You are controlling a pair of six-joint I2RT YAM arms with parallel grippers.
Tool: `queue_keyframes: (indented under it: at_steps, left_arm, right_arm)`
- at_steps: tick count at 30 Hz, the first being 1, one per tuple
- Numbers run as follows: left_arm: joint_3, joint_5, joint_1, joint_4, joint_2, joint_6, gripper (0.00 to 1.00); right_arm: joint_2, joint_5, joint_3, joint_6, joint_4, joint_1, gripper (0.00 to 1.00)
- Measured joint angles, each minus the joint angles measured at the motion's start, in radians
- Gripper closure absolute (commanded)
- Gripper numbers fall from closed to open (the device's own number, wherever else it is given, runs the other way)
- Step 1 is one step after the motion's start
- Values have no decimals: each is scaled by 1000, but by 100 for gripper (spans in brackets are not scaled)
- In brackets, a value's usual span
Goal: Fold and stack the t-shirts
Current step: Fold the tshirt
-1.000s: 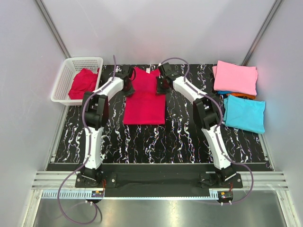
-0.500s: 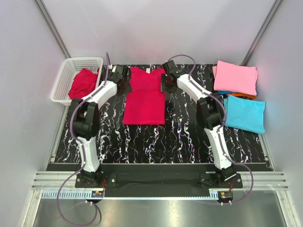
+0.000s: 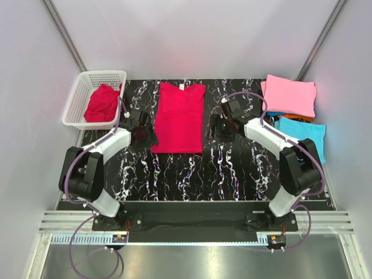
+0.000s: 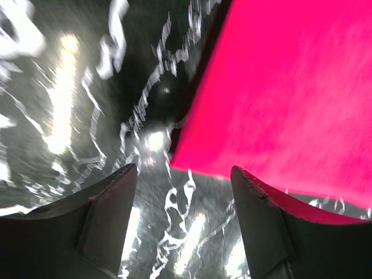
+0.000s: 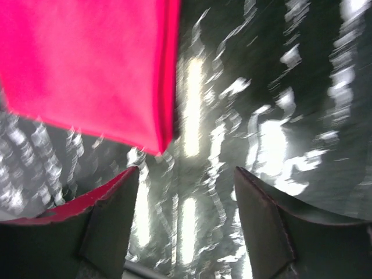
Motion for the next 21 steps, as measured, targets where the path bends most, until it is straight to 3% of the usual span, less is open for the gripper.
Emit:
queue_keyframes:
  at_steps: [8,21]
  left_arm:
    - [-232,192,93,157,-90,-77,30]
    - [-308,391,222,409,-58,-125,31]
  right_arm:
    - [-23,-266,-271,127,288,0,34]
    - [83,-365,-297,197,539,0,37]
